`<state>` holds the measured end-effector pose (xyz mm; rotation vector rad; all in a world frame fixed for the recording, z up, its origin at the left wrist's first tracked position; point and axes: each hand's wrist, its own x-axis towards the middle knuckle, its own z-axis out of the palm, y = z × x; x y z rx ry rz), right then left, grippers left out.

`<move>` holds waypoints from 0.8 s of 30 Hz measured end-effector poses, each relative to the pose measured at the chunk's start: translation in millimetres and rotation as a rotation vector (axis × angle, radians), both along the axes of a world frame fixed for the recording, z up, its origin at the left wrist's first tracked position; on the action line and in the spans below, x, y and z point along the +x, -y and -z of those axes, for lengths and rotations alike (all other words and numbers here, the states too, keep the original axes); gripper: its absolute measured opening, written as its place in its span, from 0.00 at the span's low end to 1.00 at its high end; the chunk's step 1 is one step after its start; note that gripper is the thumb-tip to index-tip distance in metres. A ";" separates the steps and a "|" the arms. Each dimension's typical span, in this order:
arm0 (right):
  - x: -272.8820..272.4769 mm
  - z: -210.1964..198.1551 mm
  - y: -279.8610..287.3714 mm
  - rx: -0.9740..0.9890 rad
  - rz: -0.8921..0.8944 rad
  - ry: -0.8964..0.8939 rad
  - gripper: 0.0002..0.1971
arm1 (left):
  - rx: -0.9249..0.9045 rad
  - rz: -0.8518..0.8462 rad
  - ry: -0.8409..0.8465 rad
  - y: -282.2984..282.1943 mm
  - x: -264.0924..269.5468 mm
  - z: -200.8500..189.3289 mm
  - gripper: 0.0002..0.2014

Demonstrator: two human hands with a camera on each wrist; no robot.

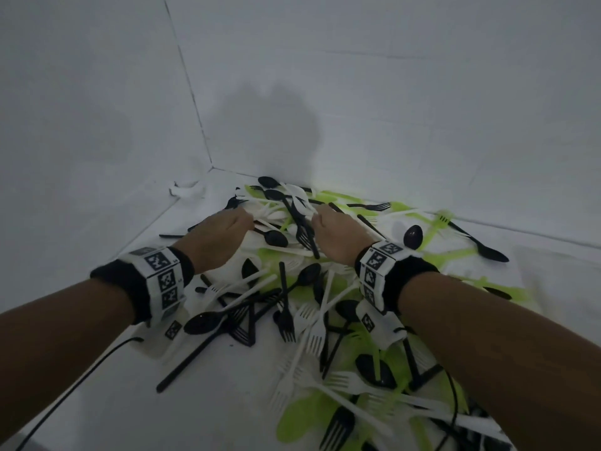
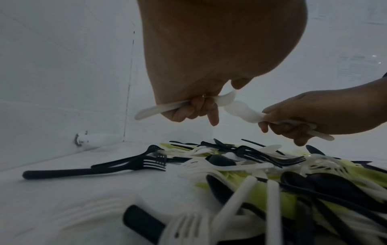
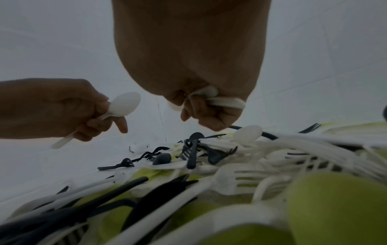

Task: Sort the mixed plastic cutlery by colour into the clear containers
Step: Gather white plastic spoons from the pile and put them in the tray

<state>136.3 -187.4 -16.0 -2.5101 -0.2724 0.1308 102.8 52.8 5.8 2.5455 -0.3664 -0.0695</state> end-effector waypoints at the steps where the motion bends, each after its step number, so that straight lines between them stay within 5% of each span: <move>1: 1.3 0.8 -2.7 -0.037 0.001 0.006 0.15 | -0.043 -0.017 -0.016 -5.8 3.6 -0.3 0.31; 5: 7.3 4.5 -16.0 -0.132 0.063 -0.003 0.11 | 0.000 -0.056 -0.028 -33.2 33.5 12.0 0.14; 9: 12.4 16.5 -34.2 -0.129 0.169 -0.066 0.09 | -0.001 0.012 -0.091 -65.0 49.1 20.1 0.09; 19: 8.2 33.8 -55.6 -0.339 0.230 -0.094 0.13 | 0.178 0.286 0.035 -78.2 89.3 43.2 0.17; 24: 17.6 33.2 -46.2 -0.327 0.365 -0.057 0.11 | 0.284 0.426 -0.007 -69.3 102.6 56.0 0.11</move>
